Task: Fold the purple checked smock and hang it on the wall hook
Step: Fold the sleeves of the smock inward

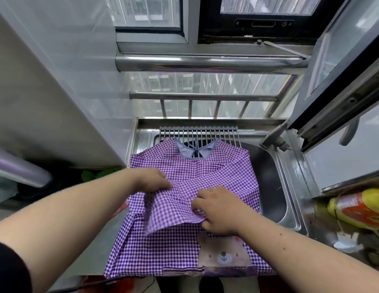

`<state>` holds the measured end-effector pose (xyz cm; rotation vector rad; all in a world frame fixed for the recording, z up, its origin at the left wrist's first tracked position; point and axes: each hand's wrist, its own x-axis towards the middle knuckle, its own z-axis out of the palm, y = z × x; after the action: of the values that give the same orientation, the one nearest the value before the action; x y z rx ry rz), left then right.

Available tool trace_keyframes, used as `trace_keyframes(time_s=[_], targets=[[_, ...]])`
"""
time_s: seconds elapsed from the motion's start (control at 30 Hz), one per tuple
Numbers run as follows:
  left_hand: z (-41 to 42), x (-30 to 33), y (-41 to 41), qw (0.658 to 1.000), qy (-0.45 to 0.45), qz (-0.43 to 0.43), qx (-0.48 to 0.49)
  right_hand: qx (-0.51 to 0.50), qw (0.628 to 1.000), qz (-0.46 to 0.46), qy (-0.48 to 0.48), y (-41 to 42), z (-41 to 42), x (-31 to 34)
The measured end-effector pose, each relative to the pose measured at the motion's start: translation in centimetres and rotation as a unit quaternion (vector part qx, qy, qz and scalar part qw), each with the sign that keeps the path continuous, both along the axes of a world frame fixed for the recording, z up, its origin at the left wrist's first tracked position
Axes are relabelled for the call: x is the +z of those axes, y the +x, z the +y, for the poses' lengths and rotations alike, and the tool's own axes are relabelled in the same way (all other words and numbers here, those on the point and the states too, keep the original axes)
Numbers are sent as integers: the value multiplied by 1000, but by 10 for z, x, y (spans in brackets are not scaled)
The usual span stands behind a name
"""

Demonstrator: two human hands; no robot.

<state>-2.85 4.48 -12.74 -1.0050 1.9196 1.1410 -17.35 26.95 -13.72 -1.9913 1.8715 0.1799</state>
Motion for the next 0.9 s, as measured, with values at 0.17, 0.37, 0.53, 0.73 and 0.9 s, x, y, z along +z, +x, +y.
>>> trace_keyframes(time_s=[0.17, 0.37, 0.53, 0.73, 0.9], targets=[[-24, 26, -4, 955, -207, -9, -211, -133, 985, -74, 87, -13, 1, -8], [-30, -2, 10, 896, -397, -6, -197, -197, 971, 38, 130, -36, 6, -47], [-13, -30, 25, 851, -428, 109, -285, -252, 961, 43, 101, -47, 6, -60], [3, -55, 38, 896, -286, -3, -339, -371, 926, 28, 68, -68, 1, -65], [-13, -64, 46, 953, -302, -11, -32, -583, 810, -69, 22, -100, 5, -69]])
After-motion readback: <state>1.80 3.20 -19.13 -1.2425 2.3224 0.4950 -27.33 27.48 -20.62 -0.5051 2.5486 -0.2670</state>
